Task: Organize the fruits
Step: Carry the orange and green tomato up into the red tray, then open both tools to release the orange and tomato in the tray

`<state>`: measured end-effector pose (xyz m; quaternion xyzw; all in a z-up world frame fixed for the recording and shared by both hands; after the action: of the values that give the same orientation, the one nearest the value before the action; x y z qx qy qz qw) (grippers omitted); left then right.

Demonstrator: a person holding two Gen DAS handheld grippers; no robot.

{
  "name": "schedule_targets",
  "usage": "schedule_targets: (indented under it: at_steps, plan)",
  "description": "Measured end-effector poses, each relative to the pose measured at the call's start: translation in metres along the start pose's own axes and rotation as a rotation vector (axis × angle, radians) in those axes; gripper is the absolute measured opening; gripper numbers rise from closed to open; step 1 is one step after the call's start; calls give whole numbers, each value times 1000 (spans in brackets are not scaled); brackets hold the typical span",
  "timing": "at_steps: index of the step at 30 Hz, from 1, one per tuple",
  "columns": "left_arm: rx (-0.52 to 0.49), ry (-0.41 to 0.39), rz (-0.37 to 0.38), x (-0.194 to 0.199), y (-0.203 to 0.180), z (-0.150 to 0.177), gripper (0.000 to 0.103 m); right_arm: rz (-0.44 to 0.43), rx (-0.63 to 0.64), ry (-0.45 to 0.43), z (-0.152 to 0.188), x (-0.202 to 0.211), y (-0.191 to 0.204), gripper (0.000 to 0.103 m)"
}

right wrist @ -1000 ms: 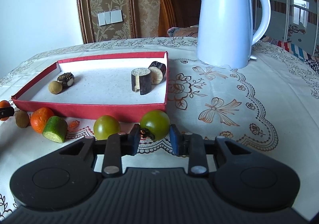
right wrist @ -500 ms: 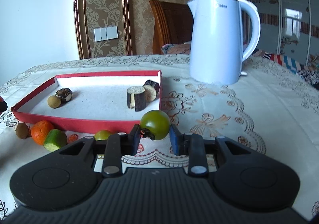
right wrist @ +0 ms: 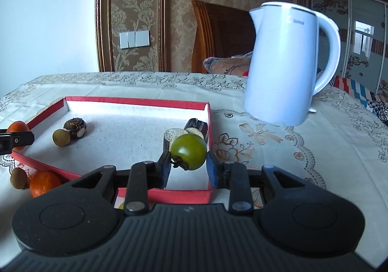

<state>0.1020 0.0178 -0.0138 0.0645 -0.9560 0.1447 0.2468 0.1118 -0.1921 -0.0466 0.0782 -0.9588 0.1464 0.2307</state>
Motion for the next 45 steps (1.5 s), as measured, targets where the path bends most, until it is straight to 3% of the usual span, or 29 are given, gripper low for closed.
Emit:
schedule_targets:
  at_steps: [8,13,25,45]
  plan:
    - [-46,48,-22,-20,-14,6,40,-1,51,56,-2,-29,13,29]
    - [-55,76,-43,-35,-18,7,41,2,15,77,-2,-42,8,29]
    - [-41,62,-97,-60,-15,-1,40,35,26,94,-11,-74,15,29]
    - [-47,34,-99,-57,-19,2,42,28,-4,89,-9,-72,14,29]
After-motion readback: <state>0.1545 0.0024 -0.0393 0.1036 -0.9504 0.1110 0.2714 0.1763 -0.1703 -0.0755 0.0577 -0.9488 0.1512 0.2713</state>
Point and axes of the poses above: each gripper's, at about its wrist camera, not at the fingertips, and x roughly against the way its jaws point, y to its left, z to its underside, the point moved 4 cm from there along -x, roughly the way its jaws point, and after that the axes turned 15 degrees about x, right-handed, at the moved point
